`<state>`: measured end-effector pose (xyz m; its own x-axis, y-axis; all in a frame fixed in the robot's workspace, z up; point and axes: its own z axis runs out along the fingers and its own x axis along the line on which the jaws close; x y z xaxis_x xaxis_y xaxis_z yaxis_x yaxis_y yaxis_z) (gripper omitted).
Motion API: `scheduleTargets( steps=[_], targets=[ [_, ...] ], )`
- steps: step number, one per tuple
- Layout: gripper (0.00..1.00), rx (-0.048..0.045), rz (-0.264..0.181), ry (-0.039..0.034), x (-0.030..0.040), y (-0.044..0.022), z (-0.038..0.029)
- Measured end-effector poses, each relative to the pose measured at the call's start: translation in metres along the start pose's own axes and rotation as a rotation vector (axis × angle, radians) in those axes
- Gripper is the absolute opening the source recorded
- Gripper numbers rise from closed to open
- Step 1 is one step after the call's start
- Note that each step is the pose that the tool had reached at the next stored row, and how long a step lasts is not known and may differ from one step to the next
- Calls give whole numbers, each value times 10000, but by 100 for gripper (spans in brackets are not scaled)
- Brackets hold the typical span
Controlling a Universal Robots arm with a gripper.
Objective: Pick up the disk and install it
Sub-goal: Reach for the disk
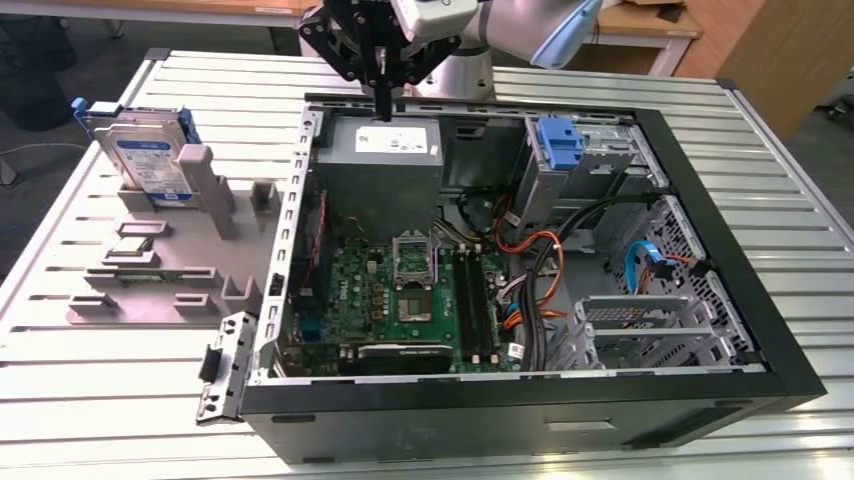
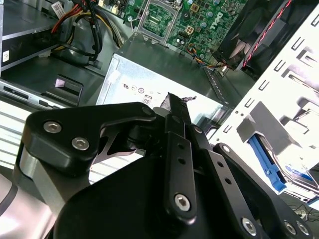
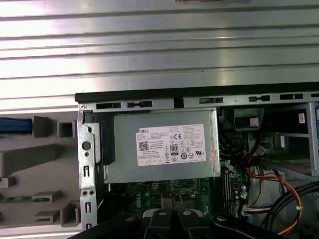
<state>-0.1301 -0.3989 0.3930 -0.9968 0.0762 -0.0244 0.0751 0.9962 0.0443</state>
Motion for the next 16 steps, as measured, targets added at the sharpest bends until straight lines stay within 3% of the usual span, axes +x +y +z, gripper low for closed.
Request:
scheduleTargets(
  steps=[16],
  targets=[
    [10, -1, 0, 0, 194, -15, 1]
  ],
)
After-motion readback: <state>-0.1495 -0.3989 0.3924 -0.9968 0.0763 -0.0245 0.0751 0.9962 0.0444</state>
